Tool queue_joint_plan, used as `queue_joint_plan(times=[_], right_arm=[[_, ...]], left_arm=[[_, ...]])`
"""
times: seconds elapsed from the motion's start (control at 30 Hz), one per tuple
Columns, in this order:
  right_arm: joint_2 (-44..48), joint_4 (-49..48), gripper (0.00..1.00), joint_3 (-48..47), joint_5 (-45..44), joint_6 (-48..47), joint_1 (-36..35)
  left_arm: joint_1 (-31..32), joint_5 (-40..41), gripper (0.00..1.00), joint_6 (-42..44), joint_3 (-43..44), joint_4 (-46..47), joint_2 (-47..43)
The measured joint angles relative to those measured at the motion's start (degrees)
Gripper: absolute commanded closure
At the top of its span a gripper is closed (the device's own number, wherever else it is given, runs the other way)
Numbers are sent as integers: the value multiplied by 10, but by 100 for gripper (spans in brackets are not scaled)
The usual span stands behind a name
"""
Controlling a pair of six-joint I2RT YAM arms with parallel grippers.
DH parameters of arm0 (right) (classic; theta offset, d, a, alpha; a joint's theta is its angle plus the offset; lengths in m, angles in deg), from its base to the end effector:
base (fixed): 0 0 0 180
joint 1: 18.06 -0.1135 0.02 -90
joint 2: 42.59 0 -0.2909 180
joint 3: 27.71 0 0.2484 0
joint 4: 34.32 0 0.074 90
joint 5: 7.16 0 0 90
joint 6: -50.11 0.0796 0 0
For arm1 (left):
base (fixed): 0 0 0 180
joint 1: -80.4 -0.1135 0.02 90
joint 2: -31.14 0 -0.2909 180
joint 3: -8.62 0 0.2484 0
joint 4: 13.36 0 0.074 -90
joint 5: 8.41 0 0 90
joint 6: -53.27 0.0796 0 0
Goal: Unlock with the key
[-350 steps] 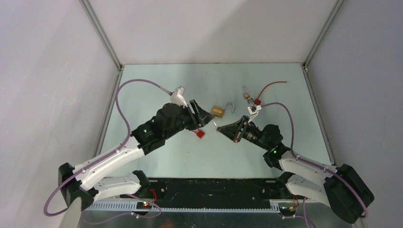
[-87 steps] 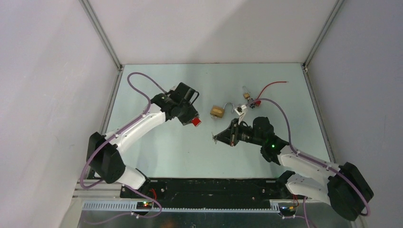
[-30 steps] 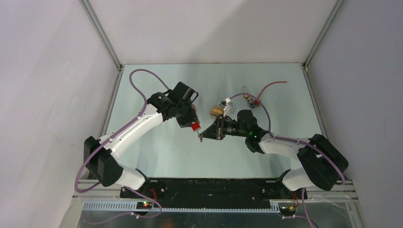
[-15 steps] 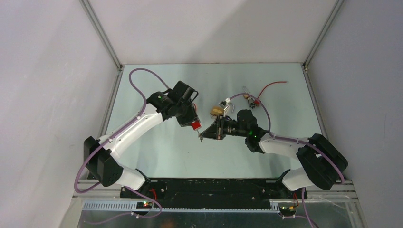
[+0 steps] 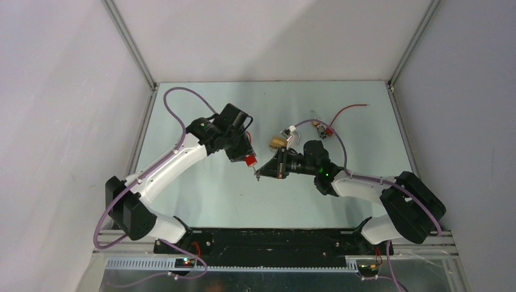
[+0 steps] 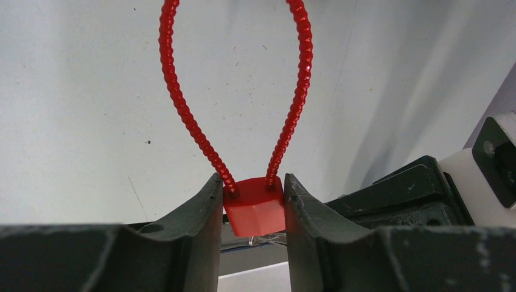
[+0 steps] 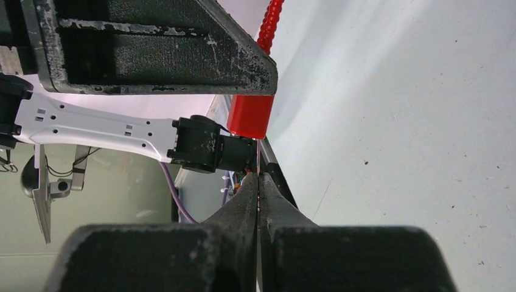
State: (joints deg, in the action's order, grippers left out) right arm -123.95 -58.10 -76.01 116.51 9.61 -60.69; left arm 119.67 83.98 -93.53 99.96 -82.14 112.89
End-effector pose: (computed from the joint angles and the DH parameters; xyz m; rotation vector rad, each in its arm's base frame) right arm 0.2077 0.2512 0.2430 -0.3865 1.9911 1.6146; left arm 0.2358 -0.1885 0.3109 -0.4276 2.6712 -0.5165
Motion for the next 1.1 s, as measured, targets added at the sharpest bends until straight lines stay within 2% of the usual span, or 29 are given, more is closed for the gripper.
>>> queue_joint_plan(times=[1.1], right_arm=[[32,15,100,0,-15,-2,-3]], left_arm=[[23,24,100,3,-3,-2,-22]])
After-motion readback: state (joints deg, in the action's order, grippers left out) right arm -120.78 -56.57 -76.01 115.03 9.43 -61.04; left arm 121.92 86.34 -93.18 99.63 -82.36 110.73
